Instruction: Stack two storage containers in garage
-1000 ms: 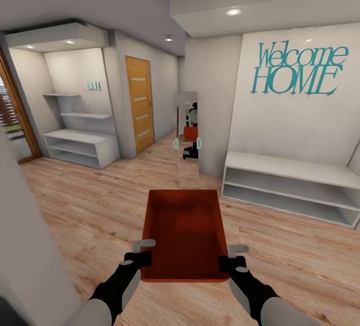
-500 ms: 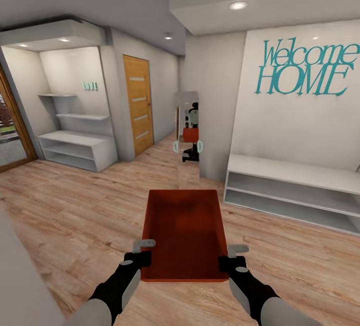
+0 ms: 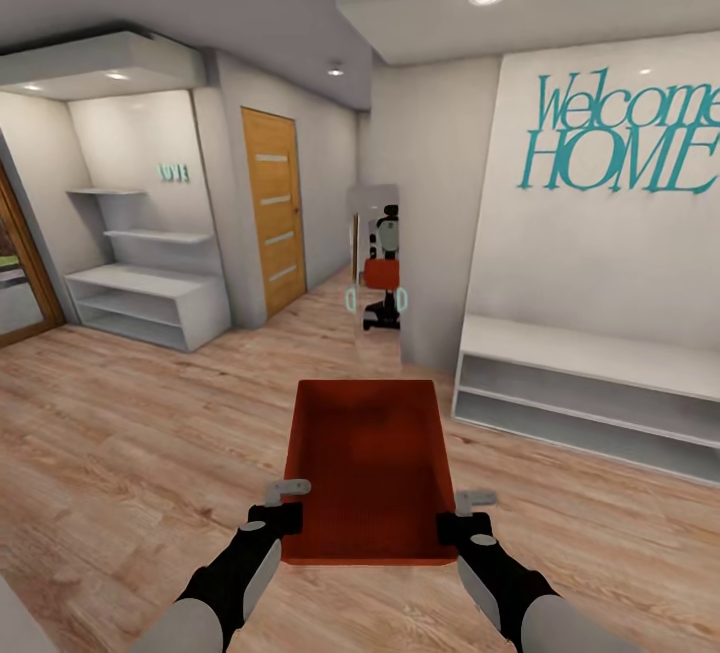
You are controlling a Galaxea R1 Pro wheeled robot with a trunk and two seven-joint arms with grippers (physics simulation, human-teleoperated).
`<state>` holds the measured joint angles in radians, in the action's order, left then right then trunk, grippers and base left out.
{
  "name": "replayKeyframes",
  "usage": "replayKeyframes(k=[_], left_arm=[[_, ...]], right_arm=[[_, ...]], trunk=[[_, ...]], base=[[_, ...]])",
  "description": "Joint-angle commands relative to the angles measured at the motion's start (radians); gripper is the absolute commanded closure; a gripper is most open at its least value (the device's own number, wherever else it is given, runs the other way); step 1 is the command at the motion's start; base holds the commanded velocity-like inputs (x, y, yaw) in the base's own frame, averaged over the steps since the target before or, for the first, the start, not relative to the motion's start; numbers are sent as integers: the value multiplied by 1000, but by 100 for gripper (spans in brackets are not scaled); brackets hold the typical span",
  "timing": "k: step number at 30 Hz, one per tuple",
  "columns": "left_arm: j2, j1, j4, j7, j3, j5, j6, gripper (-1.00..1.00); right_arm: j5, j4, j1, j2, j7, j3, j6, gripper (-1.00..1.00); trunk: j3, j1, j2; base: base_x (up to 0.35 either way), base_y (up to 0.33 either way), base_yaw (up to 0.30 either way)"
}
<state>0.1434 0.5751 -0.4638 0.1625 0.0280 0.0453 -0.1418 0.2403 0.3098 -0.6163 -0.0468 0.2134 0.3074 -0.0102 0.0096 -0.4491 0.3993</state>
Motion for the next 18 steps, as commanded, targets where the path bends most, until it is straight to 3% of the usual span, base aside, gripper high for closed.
replayKeyframes(k=[1, 7, 18], left_arm=[[-5, 0, -5, 60, -36, -16, -7, 100], [-5, 0, -6, 60, -36, -16, -7, 100], [-5, 0, -6, 60, -36, -15, -7, 100]], right_arm=[[19, 1, 0, 1, -1, -10, -1, 100], [19, 2, 0, 1, -2, -10, 0, 100], [19, 2, 0, 1, 0, -10, 0, 100]], trunk=[[0, -1, 1], [0, -1, 1], [0, -1, 1]], base=[[323, 0, 0], [323, 0, 34], [323, 0, 237]])
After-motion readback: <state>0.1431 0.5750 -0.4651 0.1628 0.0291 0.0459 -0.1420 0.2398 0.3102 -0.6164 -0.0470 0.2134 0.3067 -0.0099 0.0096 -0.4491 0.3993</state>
